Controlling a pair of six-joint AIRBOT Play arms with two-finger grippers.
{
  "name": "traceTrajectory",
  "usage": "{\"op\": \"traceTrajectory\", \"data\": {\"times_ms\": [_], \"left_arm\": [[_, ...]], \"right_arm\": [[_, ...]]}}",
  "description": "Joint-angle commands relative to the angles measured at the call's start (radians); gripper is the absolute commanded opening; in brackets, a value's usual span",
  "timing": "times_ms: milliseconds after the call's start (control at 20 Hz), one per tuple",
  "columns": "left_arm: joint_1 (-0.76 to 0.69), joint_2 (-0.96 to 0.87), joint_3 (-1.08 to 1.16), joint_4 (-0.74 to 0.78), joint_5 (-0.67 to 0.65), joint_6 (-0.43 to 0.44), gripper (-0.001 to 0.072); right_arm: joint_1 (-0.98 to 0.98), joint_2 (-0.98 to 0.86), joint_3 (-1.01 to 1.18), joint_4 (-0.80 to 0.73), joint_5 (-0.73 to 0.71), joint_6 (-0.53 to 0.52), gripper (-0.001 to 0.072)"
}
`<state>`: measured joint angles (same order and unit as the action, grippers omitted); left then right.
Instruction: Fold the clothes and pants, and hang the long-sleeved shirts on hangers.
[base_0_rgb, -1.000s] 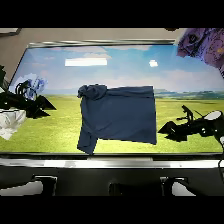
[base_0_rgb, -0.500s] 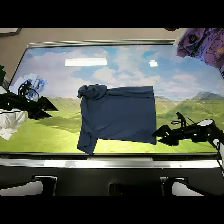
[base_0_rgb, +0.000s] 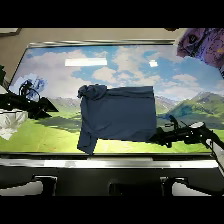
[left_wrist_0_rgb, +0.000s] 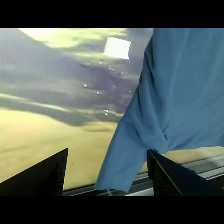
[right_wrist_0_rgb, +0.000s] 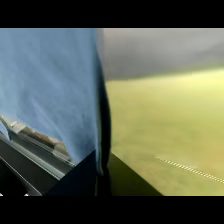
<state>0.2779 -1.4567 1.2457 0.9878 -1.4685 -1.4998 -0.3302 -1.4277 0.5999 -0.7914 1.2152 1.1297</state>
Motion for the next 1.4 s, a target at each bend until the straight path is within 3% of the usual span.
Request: {"op": "traceTrajectory", "data": {"times_ms": [0,50,100,400,500,800,1200,1250,1350], "left_arm": [[0.002,0.011,-0.021,0.007,0.038,0.049,0.0546],[0.007,0.027,-0.056,0.005,0.078,0.063,0.0658],[0.011,0.047,-0.113,-0.014,0.133,0.084,0.0705],[-0.048,0.061,-0.455,-0.334,0.327,0.385,0.0706],[-0.101,0.061,-0.512,-0.388,0.405,0.434,0.0706],[-0.241,0.016,-0.523,-0.409,0.532,0.446,0.0705],[-0.308,-0.026,-0.522,-0.537,0.529,0.483,0.0676],[-0.323,-0.026,-0.521,-0.54,0.525,0.483,0.0535],[-0.338,-0.026,-0.49,-0.54,0.497,0.494,0.0018]], "right_arm": [[0.061,0.007,-0.009,0.011,-0.034,-0.019,0.0031],[0.06,0.022,-0.009,0.019,-0.041,-0.015,0.0031],[0.06,0.039,-0.006,0.019,-0.043,-0.01,0.0031],[0.06,0.185,0.0,0.023,0.01,0.02,0.0031],[0.06,0.222,0.0,0.023,0.025,0.032,0.0031],[0.06,0.285,0.0,0.023,0.045,0.05,0.0031],[0.06,0.31,0.002,0.05,0.042,0.061,0.0031],[0.06,0.317,0.002,0.061,0.031,0.061,0.003],[0.061,0.332,0.02,0.065,0.015,0.06,0.003]]}}
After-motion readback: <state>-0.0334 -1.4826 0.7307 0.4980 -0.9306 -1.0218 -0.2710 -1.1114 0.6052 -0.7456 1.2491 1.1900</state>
